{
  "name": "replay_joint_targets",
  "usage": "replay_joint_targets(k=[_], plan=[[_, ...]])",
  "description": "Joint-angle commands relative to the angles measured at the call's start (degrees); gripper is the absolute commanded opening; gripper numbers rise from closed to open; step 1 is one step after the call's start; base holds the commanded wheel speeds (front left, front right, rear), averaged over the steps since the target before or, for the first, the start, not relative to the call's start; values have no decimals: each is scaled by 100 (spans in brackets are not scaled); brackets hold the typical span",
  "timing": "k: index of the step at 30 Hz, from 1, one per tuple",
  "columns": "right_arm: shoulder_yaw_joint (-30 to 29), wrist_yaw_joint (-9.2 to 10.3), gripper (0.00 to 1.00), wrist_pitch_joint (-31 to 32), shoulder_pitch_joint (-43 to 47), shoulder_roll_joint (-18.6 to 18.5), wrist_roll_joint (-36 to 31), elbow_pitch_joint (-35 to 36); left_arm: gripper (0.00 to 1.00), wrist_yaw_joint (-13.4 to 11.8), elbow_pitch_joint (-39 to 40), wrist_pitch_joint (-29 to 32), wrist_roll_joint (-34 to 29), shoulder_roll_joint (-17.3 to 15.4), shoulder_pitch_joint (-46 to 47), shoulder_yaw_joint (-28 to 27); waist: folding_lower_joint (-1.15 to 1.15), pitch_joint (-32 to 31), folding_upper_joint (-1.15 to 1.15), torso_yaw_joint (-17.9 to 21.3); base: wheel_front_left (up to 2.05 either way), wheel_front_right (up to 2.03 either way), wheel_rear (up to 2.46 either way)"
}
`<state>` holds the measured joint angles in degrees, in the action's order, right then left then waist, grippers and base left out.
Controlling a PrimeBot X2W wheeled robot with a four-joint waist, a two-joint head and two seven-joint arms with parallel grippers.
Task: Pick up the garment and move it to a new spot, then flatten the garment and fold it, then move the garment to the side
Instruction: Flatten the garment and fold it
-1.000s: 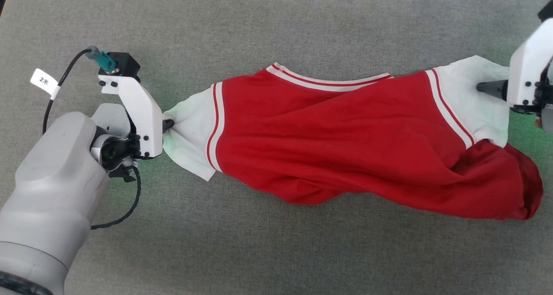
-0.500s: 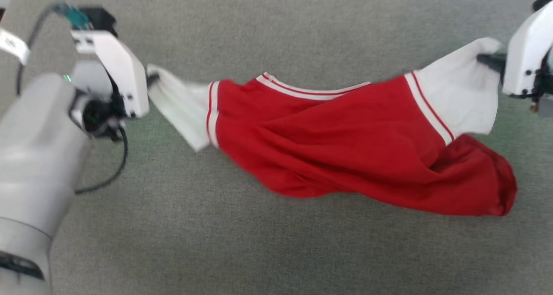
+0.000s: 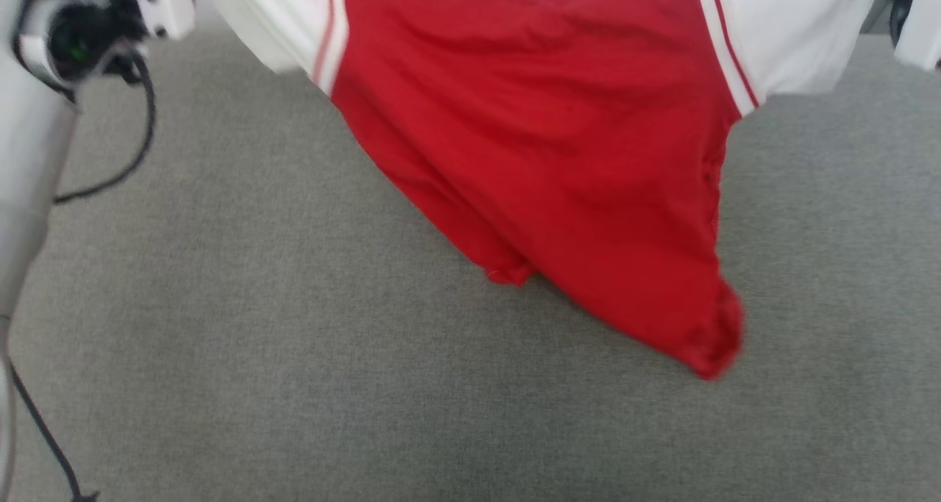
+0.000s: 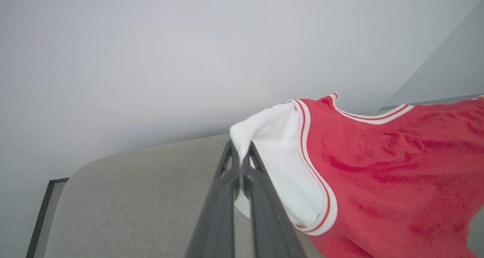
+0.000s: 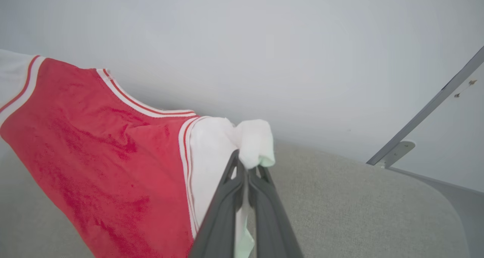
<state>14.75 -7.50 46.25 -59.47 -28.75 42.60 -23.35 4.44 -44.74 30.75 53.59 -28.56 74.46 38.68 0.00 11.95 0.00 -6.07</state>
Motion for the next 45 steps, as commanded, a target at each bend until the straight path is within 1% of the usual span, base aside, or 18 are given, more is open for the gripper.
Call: replay_joint_targets(k=[1, 6, 8, 13, 19, 20, 22, 23, 24, 25, 26, 29, 32, 35, 37, 39, 42, 45], plan=[[-7, 2, 0, -134, -139, 40, -32, 34, 0, -32, 68, -78, -63, -49, 170, -35, 0, -172, 0, 100, 0, 0, 0], [-64, 2, 0, -661, -592, 188, -193, -128, 0, 9, 199, -167, -157, -185, 497, -64, 0, -409, 0, 210, 0, 0, 0], [-44, 2, 0, -803, -701, 262, -202, -231, 0, -25, 191, -179, -193, -195, 571, -68, 0, -473, 0, 232, 0, 0, 0], [97, 2, 0, -1048, -1014, 305, -317, -489, 0, -42, 196, -231, -240, -223, 784, -88, 0, -530, 0, 276, 0, 0, 0], [231, 2, 0, -1427, -1392, 382, -510, -877, 0, -46, 173, -424, -287, -165, 1005, -109, 0, -350, 0, 309, 0, 0, 0], [294, 2, 0, -1512, -1464, 382, -568, -976, 0, -94, 149, -502, -313, -150, 1059, -127, 0, -280, 0, 311, 0, 0, 0], [352, 2, 0, -1779, -1655, 457, -661, -1170, 0, -86, 87, -653, -343, -94, 1180, -146, 0, -112, 0, 310, 0, 0, 0], [425, 2, 0, -1906, -1745, 478, -766, -1299, 0, -75, 53, -765, -395, -91, 1269, -151, 0, -12, 0, 317, 0, 0, 0], [465, 2, 0, -2271, -1999, 553, -906, -1550, 0, -81, -40, -974, -418, -35, 1442, -202, 0, 215, 0, 314, 0, 0, 0], [465, 2, 0, -2271, -1999, 553, -906, -1550, 0, -81, -40, -974, -418, -35, 1442, -202, 0, 215, 0, 314, 0, 0, 0], [514, 3, 0, -2421, -2128, 593, -1017, -1691, 0, -78, -77, -1096, -492, -25, 1549, -199, 0, 339, 0, 313, 0, 0, 0], [501, 3, 0, -3137, -2540, 729, -1322, -2126, 0, -76, -226, -1554, -661, 66, 1880, -231, 0, 664, 0, 288, 0, 0, 0], [602, 3, 0, -3892, -2916, 873, -1671, -2520, 0, -90, -375, -2235, -856, 123, 2233, -264, 0, 933, 0, 259, 0, 0, 0], [617, 4, 0, -4718, -3321, 916, -2057, -2890, 0, 4, -498, -2983, -1122, 199, 2525, -214, 0, 1133, 0, 217, 0, 0, 0], [614, 4, 0, -5259, -3527, 947, -2354, -3124, 0, 64, -608, -3406, -1118, 276, 2653, -242, 0, 1221, 0, 179, 0, 0, 0], [569, 4, 0, -5739, -3730, 977, -2625, -3350, 0, 153, -632, -3893, -1256, 289, 2789, -176, 0, 1294, 0, 143, 0, 0, 0], [578, 3, 0, -6027, -3903, 1022, -3000, -3591, 0, 225, -682, -4399, -1375, 324, 2796, -115, 0, 1379, 0, 70, 0, 0, 0], [643, 5, 0, -6102, -3815, 1117, -3114, -3798, 0, 267, -720, -4556, -1415, 281, 2521, -70, 0, 1422, 0, 41, 0, 0, 0]])
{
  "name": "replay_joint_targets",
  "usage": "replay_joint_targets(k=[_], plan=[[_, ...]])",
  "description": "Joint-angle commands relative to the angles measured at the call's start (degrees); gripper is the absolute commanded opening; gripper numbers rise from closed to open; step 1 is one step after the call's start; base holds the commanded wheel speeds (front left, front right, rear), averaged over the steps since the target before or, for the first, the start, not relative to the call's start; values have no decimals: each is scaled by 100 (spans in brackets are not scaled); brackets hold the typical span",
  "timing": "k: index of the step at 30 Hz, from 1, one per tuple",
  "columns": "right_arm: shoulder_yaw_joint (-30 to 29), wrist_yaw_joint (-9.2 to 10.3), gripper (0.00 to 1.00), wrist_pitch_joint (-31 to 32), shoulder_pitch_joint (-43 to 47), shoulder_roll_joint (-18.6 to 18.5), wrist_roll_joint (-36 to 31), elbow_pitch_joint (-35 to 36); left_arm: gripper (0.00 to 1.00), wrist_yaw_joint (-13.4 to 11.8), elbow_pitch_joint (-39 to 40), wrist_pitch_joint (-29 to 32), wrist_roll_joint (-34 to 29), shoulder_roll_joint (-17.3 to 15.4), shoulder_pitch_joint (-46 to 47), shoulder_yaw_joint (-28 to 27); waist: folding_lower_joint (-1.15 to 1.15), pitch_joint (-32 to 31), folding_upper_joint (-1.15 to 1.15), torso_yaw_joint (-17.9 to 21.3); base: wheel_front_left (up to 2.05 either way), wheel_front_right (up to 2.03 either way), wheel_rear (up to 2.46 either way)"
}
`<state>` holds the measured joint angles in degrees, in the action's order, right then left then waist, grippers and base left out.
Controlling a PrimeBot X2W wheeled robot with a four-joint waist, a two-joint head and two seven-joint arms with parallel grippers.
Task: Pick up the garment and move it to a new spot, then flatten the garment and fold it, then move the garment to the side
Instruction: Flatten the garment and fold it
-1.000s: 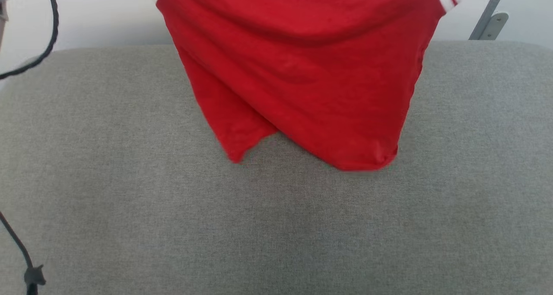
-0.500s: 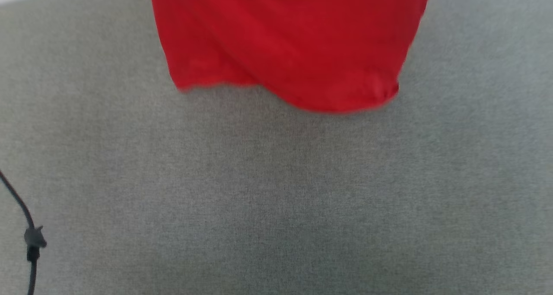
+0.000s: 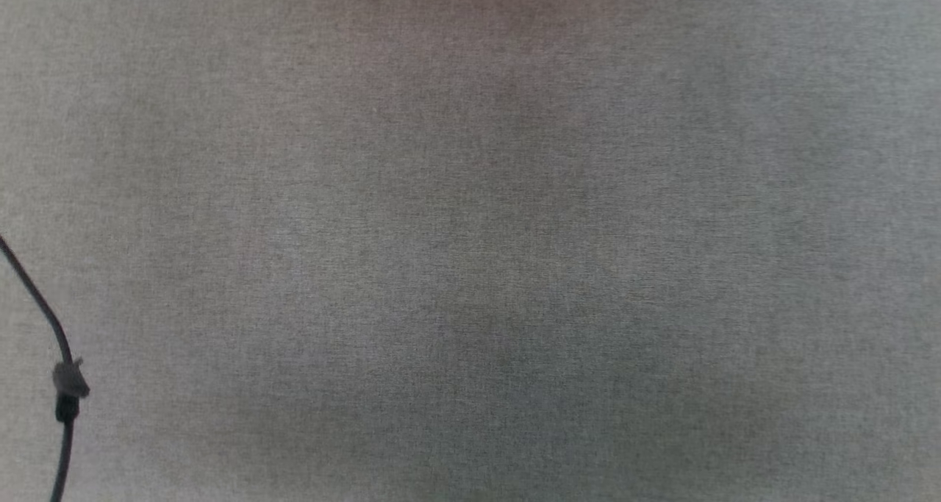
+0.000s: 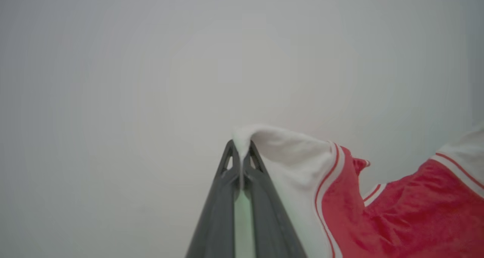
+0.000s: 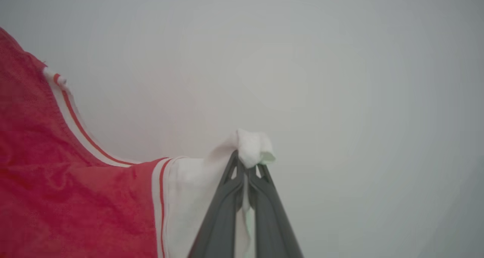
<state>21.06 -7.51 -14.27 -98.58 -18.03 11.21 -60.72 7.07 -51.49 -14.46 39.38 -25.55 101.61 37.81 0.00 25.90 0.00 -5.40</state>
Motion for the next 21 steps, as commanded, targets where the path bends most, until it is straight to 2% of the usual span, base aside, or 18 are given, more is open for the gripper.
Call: replay_joint_targets(k=[1, 5, 9, 14, 18, 19, 21], plan=[[17, 5, 0, -66, 144, 54, 39, -120, 0, 21, -72, -50, -62, -47, -296, 80, 0, 38, 0, -38, 0, 0, 0], [206, 5, 0, -86, 470, 83, 126, -332, 0, 36, -208, -72, 83, -6, -785, 179, 0, 18, 0, -85, 0, 0, 0], [446, 5, 0, -51, 959, 137, 514, -416, 0, 41, -366, 76, 418, -1, -1452, 452, 0, -76, 0, -105, 0, 0, 0], [805, 5, 0, 383, 1679, 98, 1252, -248, 0, 42, -370, 758, 937, -26, -2189, 791, 0, -253, 0, -139, 0, 0, 0], [1103, 5, 0, 990, 2391, 4, 2037, 248, 0, 43, -148, 1470, 1451, -172, -2791, 1002, 0, -413, 0, -104, 0, 0, 0], [1103, 5, 0, 990, 2391, 4, 2037, 248, 0, 43, -148, 1470, 1451, -172, -2791, 1002, 0, -413, 0, -104, 0, 0, 0], [1196, 5, 0, 1272, 2749, -143, 2465, 592, 0, 43, 51, 1793, 1777, -260, -3112, 1061, 0, -496, 0, -86, 0, 0, 0]])
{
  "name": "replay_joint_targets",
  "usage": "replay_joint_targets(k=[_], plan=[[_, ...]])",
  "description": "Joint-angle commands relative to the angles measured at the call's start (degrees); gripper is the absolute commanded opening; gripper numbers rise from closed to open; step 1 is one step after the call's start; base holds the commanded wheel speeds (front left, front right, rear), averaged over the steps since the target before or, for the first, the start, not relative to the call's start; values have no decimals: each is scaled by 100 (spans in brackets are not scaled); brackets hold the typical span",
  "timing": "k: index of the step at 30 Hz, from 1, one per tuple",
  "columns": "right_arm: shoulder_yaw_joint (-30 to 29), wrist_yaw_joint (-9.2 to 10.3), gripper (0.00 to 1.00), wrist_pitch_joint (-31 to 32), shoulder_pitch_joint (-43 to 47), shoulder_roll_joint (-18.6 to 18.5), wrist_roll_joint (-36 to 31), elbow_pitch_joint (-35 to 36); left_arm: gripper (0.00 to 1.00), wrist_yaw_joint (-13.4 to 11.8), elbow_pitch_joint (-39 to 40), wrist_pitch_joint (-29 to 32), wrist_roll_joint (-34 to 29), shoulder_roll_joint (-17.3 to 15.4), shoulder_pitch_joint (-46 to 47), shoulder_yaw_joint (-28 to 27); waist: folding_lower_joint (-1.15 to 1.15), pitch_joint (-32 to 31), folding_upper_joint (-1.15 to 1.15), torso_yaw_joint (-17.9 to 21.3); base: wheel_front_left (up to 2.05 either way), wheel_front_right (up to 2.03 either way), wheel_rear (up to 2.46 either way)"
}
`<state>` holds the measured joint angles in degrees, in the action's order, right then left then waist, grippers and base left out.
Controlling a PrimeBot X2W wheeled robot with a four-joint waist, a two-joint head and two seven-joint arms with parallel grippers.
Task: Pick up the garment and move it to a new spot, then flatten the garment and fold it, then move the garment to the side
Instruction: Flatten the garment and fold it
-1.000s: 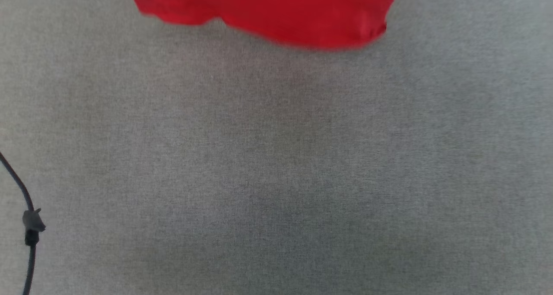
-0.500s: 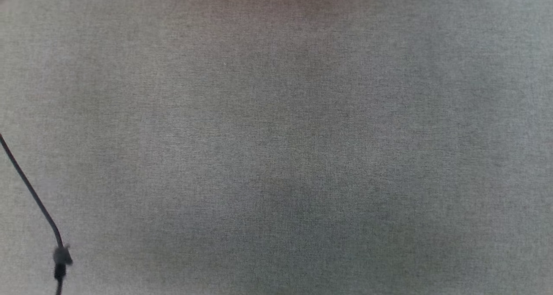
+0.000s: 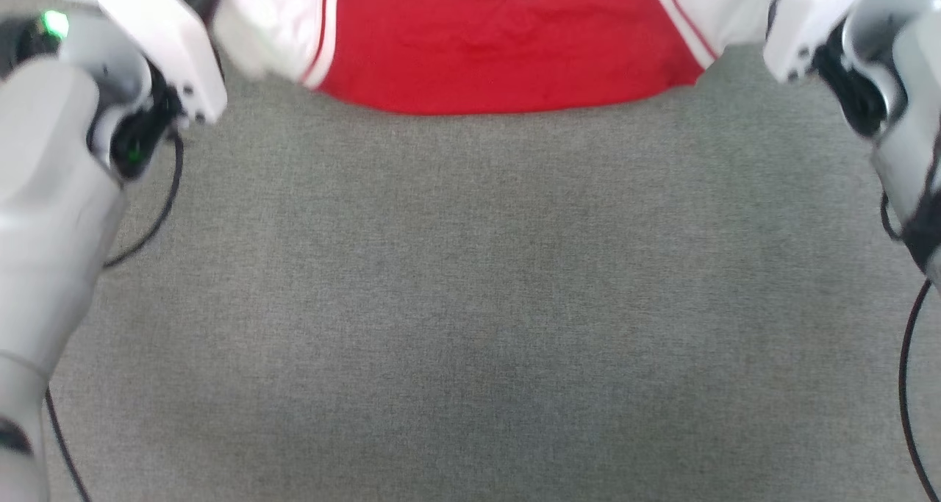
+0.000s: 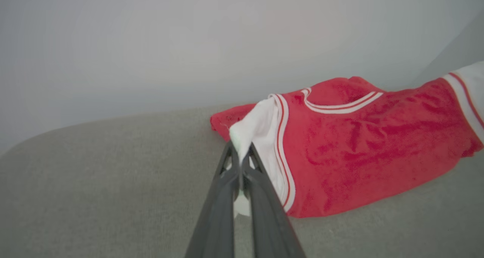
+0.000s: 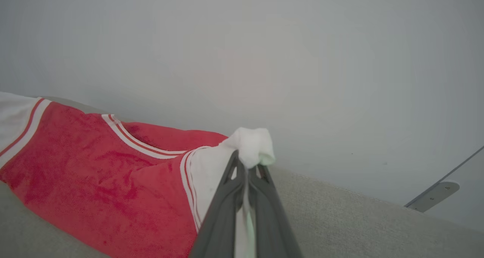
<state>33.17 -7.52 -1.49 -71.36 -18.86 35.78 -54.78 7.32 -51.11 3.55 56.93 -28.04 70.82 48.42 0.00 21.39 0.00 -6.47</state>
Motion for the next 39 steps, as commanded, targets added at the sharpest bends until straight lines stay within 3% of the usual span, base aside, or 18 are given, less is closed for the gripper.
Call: replay_joint_targets(k=[1, 7, 11, 16, 23, 29, 39], plan=[[57, 6, 0, 121, 198, -154, 142, 199, 0, 17, 133, 119, 154, -74, -179, 13, 0, -77, 0, 31, 0, 0, 0], [302, 5, 0, 707, 1272, -701, 952, 1492, 0, 19, 925, 642, 819, -512, -1119, 68, 0, -257, 0, 91, 0, 0, 0], [465, 5, 0, 914, 1925, -1186, 1144, 2454, 0, 12, 1656, 786, 1039, -883, -1766, 117, 0, -353, 0, 138, 0, 0, 0], [575, 5, 0, 1188, 2754, -1790, 1327, 3500, 0, -358, 2591, 799, 1276, -1373, -2600, 110, 0, -452, 0, 172, 0, 0, 0], [464, 5, 0, 1537, 3797, -2430, 1512, 4381, 0, -1103, 3599, 654, 1520, -1980, -3701, 64, 0, -521, 0, 221, 0, 0, 0], [348, 5, 0, 2052, 4645, -2724, 1743, 4699, 0, -1682, 4108, 471, 1957, -2321, -4561, -82, 0, -642, 0, 261, 0, 0, 0], [56, 5, 0, 2812, 5702, -2954, 2102, 5106, 0, -2208, 4913, 373, 2348, -2717, -5546, -33, 0, -732, 0, 267, 0, 0, 0]])
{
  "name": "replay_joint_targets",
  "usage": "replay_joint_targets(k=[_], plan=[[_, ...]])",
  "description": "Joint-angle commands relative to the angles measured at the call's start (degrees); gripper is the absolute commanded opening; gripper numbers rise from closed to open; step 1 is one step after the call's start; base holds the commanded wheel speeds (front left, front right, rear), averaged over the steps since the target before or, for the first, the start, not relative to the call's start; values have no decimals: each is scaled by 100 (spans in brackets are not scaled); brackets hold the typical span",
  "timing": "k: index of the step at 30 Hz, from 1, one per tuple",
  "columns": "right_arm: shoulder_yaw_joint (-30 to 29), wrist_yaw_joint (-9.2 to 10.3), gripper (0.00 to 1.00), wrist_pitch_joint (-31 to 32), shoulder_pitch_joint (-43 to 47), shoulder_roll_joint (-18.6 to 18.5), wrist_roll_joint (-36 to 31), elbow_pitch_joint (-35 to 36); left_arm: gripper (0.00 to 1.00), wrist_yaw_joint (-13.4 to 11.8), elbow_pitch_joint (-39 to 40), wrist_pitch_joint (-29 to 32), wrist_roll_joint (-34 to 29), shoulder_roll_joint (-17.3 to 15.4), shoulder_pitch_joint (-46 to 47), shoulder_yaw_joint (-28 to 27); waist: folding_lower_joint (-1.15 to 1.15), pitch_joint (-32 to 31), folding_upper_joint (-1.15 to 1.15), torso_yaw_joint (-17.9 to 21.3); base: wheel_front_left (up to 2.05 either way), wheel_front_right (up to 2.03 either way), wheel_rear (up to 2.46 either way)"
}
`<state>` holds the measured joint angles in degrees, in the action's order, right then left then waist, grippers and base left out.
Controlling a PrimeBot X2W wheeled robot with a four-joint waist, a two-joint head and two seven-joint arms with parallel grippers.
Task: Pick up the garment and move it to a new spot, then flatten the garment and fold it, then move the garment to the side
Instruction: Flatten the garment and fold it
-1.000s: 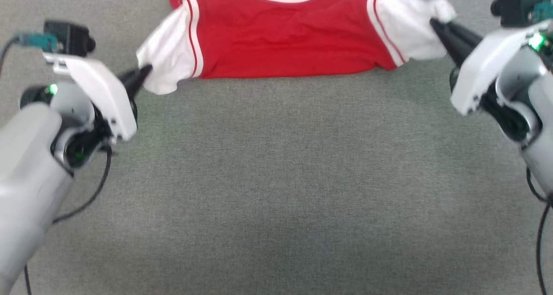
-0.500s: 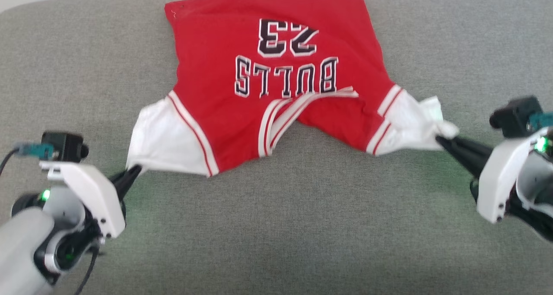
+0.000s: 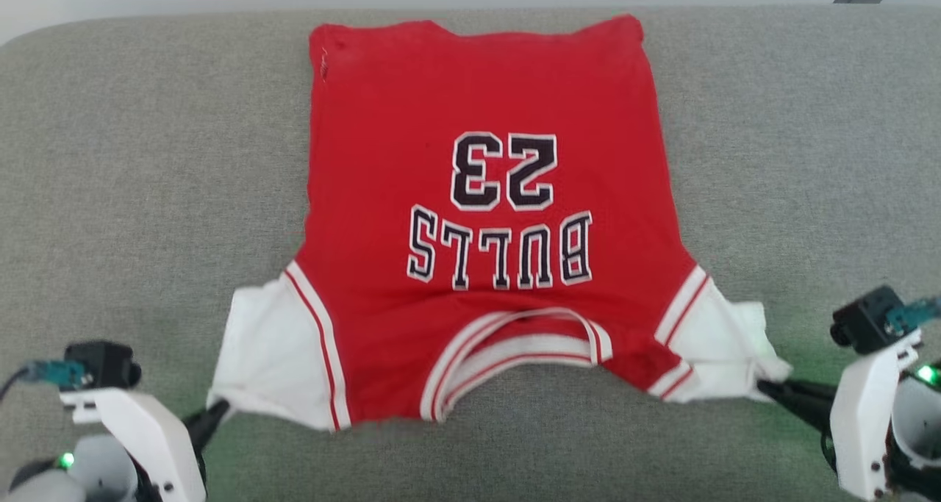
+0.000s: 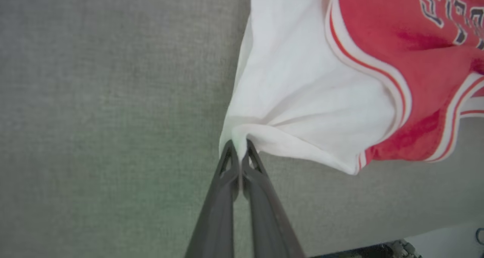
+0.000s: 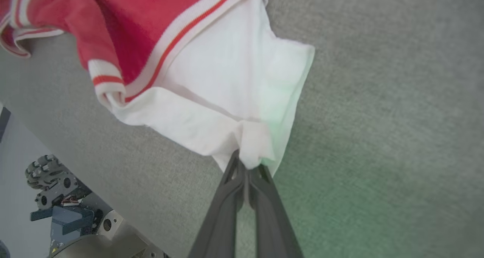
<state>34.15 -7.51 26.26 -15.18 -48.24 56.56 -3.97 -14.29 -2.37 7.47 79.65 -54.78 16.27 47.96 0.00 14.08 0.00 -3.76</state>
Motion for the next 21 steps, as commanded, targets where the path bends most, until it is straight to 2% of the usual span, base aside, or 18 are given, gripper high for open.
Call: replay_joint_targets(k=[1, 8, 13, 16, 17, 19, 20, 21], plan=[[-80, 5, 0, 117, 195, -21, 61, 55, 0, -85, 120, 21, 105, -49, -172, 45, 0, 1, 0, -12, 0, 0, 0], [-334, 5, 0, 444, 726, 38, 57, 119, 0, -281, 402, 116, 190, -15, -479, 185, 0, 43, 0, -76, 0, 0, 0], [-518, 5, 0, 624, 968, 298, -50, 30, 0, -290, 364, 117, 200, 158, -491, 251, 0, 96, 0, -132, 0, 0, 0], [-666, 9, 0, 644, 1017, 505, -187, -62, 0, -184, 285, -3, 71, 325, -358, 267, 0, 147, 0, -169, 0, 0, 0], [-708, 9, 7, 668, 1016, 563, -267, -103, 0, -152, 245, -18, 52, 385, -326, 269, 0, 164, 0, -182, 0, 0, 0], [-828, 18, 78, 671, 976, 690, -442, -152, 0, -88, 162, -78, -61, 452, -218, 281, 0, 195, 0, -201, 0, 0, 0], [-883, 18, 94, 696, 960, 751, -503, -147, 0, -48, 130, -131, -79, 505, -156, 261, 0, 215, 0, -210, 0, 0, 0], [-947, 18, 100, 717, 937, 786, -570, -116, 0, -12, 103, -168, -117, 552, -104, 247, 0, 240, 0, -220, 0, 0, 0]])
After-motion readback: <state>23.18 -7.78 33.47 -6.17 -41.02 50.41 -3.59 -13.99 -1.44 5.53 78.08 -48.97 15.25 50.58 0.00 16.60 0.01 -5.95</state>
